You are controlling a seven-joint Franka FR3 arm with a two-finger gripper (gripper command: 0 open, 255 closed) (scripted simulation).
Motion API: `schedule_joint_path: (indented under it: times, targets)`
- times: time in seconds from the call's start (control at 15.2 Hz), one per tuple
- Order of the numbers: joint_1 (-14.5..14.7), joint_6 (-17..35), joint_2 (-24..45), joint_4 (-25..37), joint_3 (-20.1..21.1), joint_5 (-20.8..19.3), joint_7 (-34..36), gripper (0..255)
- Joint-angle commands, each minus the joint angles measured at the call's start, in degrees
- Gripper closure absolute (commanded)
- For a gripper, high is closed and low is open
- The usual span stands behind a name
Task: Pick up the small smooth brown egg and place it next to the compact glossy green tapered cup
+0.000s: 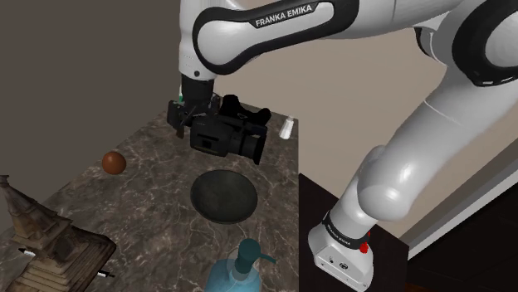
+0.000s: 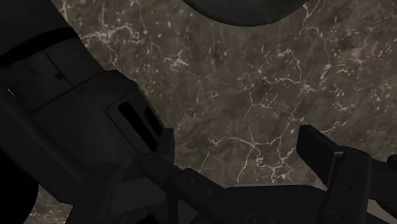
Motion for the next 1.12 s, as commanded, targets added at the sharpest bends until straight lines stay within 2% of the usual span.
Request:
schedule_joint_path:
  times: [0.0, 0.46, 0.92, 1.06]
  targets:
    - [0.6, 1.5, 4.1, 3.1, 1.0, -0.9, 1.7, 0]
    - [3.7, 4.6, 18.3, 15.3, 2.9, -5.6, 7.4, 0]
    - [8.9, 4.3, 33.1, 31.6, 2.8, -10.5, 11.7, 0]
    - [9.3, 4.7, 34.3, 32.4, 2.6, -10.9, 12.0, 0]
